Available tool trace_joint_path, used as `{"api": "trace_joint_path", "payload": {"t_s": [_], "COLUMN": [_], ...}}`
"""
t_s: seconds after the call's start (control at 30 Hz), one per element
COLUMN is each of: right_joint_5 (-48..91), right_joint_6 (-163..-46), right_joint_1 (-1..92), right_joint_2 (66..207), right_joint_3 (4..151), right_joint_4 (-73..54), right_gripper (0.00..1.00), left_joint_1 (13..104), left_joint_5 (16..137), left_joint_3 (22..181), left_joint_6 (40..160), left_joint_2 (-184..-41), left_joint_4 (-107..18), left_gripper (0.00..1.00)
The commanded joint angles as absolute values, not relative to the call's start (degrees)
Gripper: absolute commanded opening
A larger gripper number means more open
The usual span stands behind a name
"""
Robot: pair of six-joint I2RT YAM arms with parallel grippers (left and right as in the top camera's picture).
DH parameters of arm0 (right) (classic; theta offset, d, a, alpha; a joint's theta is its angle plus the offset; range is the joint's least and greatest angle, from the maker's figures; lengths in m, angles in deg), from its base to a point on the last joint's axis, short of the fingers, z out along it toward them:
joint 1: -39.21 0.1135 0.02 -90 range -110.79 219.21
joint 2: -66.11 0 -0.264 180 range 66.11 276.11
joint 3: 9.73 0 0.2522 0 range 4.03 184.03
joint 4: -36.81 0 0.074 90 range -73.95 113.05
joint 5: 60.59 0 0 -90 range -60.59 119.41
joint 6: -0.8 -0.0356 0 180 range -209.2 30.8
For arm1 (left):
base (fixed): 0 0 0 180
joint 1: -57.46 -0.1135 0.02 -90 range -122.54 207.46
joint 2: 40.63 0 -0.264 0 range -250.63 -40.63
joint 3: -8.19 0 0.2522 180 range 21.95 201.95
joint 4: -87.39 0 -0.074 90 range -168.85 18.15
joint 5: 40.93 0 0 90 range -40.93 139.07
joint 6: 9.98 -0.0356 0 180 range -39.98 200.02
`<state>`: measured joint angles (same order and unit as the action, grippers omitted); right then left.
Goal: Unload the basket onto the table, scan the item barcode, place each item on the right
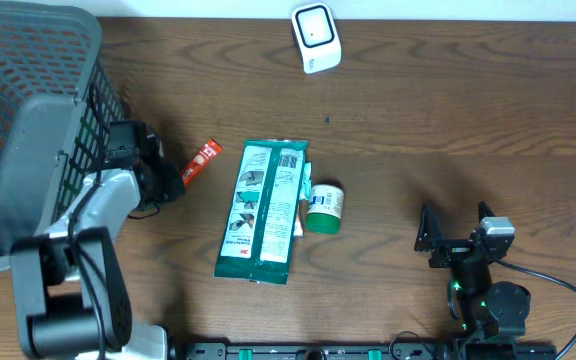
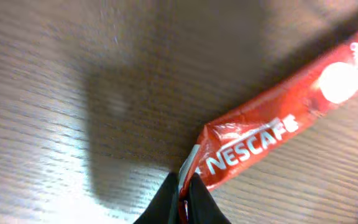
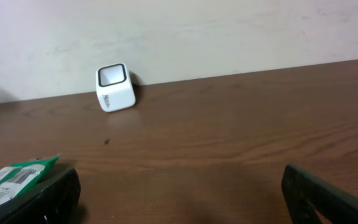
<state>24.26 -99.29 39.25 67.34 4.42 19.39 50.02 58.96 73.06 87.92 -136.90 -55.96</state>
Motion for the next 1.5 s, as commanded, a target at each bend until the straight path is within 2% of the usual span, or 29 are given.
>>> {"api": "trace_joint_path", "payload": {"t_s": [0.0,0.23,0.4,0.5,0.73,1.0,1.03,1.07,1.1,1.13,1.27,1.47], "right_joint_5": [24.4,24.4,24.4,24.4,24.4,24.4,24.4,24.4,24.4,24.4,24.4,24.4], "right_joint_6": [-99.9,-99.9,-99.9,-99.9,-99.9,-99.9,-99.9,-99.9,-99.9,-99.9,-99.9,-99.9], "right_joint_1": [38.9,38.9,38.9,38.9,38.9,38.9,38.9,38.9,38.9,38.9,38.9,38.9], "right_joint_2": [67.2,67.2,67.2,67.2,67.2,67.2,67.2,67.2,67.2,67.2,67.2,67.2], "right_joint_3": [4.4,4.4,4.4,4.4,4.4,4.4,4.4,4.4,4.4,4.4,4.4,4.4], "right_joint_4": [19.2,19.2,19.2,19.2,19.2,19.2,19.2,19.2,19.2,19.2,19.2,19.2], "right_gripper": [0.99,0.99,0.99,0.99,0.99,0.99,0.99,0.99,0.99,0.99,0.99,0.99], "left_joint_1": [49.7,51.4,57.7,62.7,74.7,85.4,86.3,87.0,87.5,87.7,87.5,84.6], "left_joint_5": [58.0,44.6,32.6,25.5,10.8,11.1,11.1,11.1,11.1,11.1,13.0,24.0], "left_joint_3": [75.4,75.8,75.8,75.8,75.8,75.8,75.8,75.8,75.8,75.8,76.0,76.6], "left_joint_6": [88.3,85.1,78.6,76.3,70.9,75.8,77.1,78.0,78.3,78.3,78.6,83.0], "left_joint_2": [-129.6,-113.1,-108.9,-111.2,-126.3,-134.7,-134.6,-134.5,-134.4,-134.2,-132.5,-126.3], "left_joint_4": [-56.0,-56.1,-56.9,-57.0,-58.6,-59.5,-59.6,-60.0,-60.5,-61.3,-63.0,-63.1], "left_gripper": [0.07,0.07,0.07,0.07,0.07,0.08,0.11,0.24,0.42,0.52,0.62,0.64]}}
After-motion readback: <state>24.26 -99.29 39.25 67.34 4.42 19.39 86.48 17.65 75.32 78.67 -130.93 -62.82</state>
